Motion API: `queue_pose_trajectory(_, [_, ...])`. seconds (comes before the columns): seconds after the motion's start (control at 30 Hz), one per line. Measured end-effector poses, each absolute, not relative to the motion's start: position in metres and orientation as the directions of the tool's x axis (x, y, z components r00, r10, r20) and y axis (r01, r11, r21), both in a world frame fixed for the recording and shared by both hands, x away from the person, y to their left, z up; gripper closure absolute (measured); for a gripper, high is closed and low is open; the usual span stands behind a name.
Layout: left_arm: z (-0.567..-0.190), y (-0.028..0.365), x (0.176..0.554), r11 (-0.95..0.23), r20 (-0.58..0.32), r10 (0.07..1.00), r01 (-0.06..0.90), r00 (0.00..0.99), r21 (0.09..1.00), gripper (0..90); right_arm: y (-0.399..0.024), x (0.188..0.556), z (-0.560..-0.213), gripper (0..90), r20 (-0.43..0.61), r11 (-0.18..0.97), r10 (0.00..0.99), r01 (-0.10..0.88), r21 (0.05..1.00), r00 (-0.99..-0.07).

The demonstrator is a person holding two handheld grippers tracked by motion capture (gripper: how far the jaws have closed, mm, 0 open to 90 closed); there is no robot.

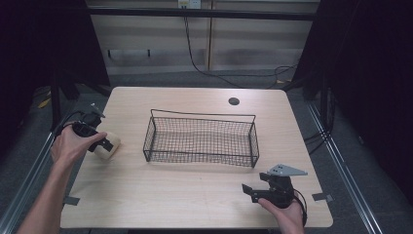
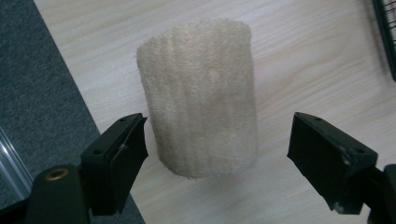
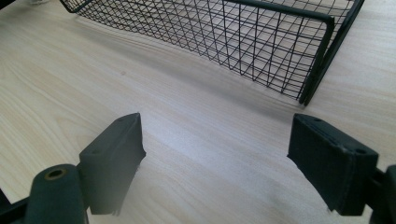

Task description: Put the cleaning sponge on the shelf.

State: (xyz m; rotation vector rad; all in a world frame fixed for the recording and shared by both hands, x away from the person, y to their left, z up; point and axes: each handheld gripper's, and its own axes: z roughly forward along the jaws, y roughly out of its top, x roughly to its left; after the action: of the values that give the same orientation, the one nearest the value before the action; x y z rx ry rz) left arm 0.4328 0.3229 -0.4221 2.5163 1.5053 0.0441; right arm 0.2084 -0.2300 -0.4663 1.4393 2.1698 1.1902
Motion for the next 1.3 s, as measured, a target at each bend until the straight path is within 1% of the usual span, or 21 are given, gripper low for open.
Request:
queue_pose_trajectory(0.13, [-0.425,0.325,0.436,-0.450,-0.091,0.877,0.873,0.472,0.191,18.6,-0.230,0.208,-0.466,18.0,0.202,0.166,0.861,0.633,0.756,-0.467])
queue_pose_trajectory(0.17, [-0.429,0.323,0.437,-0.459,-0.086,0.875,0.874,0.476,0.163,17.5,-0.230,0.208,-0.466,18.0,0.202,0.167,0.861,0.635,0.754,-0.466])
queue_pose_trajectory(0.27, [-0.434,0.322,0.438,-0.457,-0.089,0.876,0.876,0.473,0.154,19.0,-0.229,0.209,-0.467,18.0,0.203,0.168,0.860,0.636,0.753,-0.468])
queue_pose_trajectory(0.4, [-0.442,0.320,0.441,-0.433,-0.073,0.893,0.891,0.445,0.134,18.3,-0.228,0.209,-0.467,18.0,0.206,0.171,0.856,0.636,0.752,-0.474])
queue_pose_trajectory(0.43, [-0.444,0.318,0.442,-0.446,-0.070,0.888,0.888,0.455,0.111,18.4,-0.228,0.208,-0.467,18.0,0.204,0.174,0.856,0.637,0.751,-0.475])
queue_pose_trajectory(0.5, [-0.446,0.316,0.443,-0.447,-0.069,0.888,0.889,0.455,0.099,18.3,-0.228,0.209,-0.468,17.9,0.207,0.171,0.856,0.638,0.750,-0.474])
queue_pose_trajectory(0.57, [-0.446,0.317,0.444,-0.449,-0.070,0.887,0.888,0.456,0.097,18.2,-0.228,0.209,-0.467,17.9,0.209,0.171,0.857,0.641,0.748,-0.471])
queue_pose_trajectory(0.63, [-0.448,0.318,0.446,-0.427,-0.070,0.898,0.898,0.435,0.105,18.1,-0.228,0.209,-0.467,17.9,0.209,0.170,0.857,0.641,0.749,-0.471])
queue_pose_trajectory(0.77, [-0.453,0.316,0.448,-0.449,-0.079,0.887,0.890,0.454,0.081,18.6,-0.228,0.209,-0.468,17.7,0.209,0.172,0.855,0.640,0.749,-0.474])
queue_pose_trajectory(0.87, [-0.455,0.314,0.448,-0.439,-0.069,0.893,0.894,0.445,0.084,18.8,-0.228,0.209,-0.468,17.7,0.210,0.171,0.855,0.641,0.748,-0.474])
queue_pose_trajectory(0.93, [-0.458,0.311,0.448,-0.441,-0.066,0.893,0.894,0.446,0.079,20.2,-0.228,0.209,-0.468,17.7,0.210,0.172,0.855,0.641,0.748,-0.475])
queue_pose_trajectory(0.97, [-0.458,0.311,0.448,-0.455,-0.061,0.886,0.887,0.460,0.075,23.0,-0.228,0.209,-0.468,17.7,0.210,0.172,0.855,0.641,0.748,-0.475])
queue_pose_trajectory(1.0, [-0.459,0.310,0.448,-0.448,-0.065,0.889,0.890,0.454,0.079,26.0,-0.228,0.209,-0.468,17.6,0.211,0.171,0.855,0.642,0.748,-0.474])
queue_pose_trajectory(1.3, [-0.458,0.307,0.446,-0.442,-0.065,0.892,0.894,0.447,0.074,27.0,-0.227,0.209,-0.468,17.4,0.213,0.170,0.856,0.646,0.744,-0.471])
